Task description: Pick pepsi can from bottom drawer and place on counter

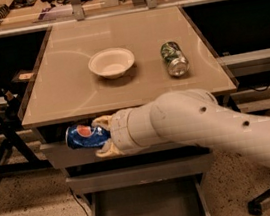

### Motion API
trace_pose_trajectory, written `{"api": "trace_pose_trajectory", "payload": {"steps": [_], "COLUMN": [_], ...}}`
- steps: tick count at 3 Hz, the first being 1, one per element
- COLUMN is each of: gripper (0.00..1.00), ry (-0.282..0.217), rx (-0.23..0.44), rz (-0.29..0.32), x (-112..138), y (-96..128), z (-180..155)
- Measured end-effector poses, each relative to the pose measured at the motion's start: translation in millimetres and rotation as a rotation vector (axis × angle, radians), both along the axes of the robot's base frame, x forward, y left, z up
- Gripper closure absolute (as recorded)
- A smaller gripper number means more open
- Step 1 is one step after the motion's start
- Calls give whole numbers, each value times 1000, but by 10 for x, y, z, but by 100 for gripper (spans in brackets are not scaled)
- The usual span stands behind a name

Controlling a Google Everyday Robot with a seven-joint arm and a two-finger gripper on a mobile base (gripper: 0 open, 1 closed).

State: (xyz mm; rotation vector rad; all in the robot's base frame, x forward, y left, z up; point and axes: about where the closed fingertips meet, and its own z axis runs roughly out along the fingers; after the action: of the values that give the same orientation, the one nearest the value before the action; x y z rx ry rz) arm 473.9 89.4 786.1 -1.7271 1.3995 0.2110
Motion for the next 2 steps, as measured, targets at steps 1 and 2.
{"api": "trace_pose_trajectory", "payload": {"steps": [1,2], "gripper": [100,100], "ry": [-31,-92], "rx": [5,-23], "rz": [4,-11], "x": [245,466], "y": [39,-19], "z": [310,783]}}
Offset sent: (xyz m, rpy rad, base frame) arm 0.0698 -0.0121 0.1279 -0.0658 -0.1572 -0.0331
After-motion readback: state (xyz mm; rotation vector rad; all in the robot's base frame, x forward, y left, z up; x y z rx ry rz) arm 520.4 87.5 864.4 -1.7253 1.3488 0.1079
